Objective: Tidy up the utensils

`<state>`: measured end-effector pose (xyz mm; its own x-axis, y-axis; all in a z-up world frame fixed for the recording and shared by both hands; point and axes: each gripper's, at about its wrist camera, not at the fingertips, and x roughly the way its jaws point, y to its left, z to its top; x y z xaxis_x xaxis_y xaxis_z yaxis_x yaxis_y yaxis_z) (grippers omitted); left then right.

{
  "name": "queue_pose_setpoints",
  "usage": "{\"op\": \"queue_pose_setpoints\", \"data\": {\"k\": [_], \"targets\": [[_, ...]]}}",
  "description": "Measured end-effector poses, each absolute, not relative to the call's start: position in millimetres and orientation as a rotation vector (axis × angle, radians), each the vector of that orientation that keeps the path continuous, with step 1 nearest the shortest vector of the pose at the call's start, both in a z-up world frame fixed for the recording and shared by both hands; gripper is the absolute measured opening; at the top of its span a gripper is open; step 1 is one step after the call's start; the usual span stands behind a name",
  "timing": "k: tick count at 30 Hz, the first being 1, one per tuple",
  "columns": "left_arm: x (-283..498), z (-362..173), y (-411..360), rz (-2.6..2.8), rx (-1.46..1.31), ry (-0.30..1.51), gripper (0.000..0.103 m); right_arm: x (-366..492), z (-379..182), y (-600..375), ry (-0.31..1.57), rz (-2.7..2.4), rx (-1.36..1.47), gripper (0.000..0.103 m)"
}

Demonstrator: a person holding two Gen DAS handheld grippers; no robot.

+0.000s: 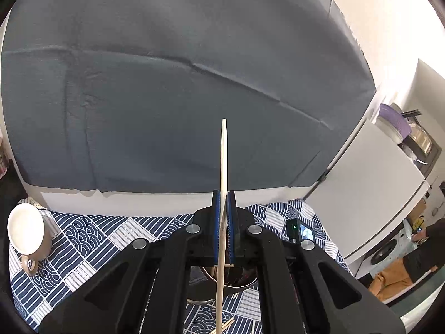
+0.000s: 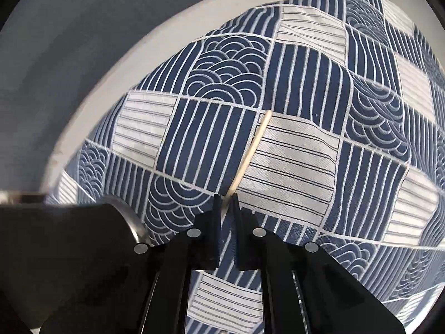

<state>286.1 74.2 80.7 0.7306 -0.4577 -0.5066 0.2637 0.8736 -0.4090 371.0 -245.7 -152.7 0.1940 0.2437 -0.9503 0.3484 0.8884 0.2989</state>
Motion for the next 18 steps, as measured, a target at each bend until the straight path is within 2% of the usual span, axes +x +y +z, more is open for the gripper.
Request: {"op": "queue_pose_setpoints", "data": {"k": [4,11,14,16,18], "targets": [[285.1,81.7,75.1,-0.421,-0.323,0.628,0.005,365.6,-151.5,-260.4,1.376,-0.059,0.617,0.0],[290.2,80.0,73.8,-0.426,-0.347,0.633,0.005,354.9,-129.0,-279.6,1.311,-0.025,0.629,0.0],[290.2,79.2,69.5,-0.422,-0.341,0.637,0.005,356.6,-132.6,-283.1,1.353,-0.022,0.638,0.006],[288.2,78.2,67.3,-0.419,-0.335,0.64,0.005,362.2,-138.6,-279.4,1.404,-0.024,0.593,0.014],[286.5,77.1,66.6,-0.419,-0.331,0.642,0.005,365.5,-140.3,-271.0,1.405,-0.039,0.542,0.015]]}}
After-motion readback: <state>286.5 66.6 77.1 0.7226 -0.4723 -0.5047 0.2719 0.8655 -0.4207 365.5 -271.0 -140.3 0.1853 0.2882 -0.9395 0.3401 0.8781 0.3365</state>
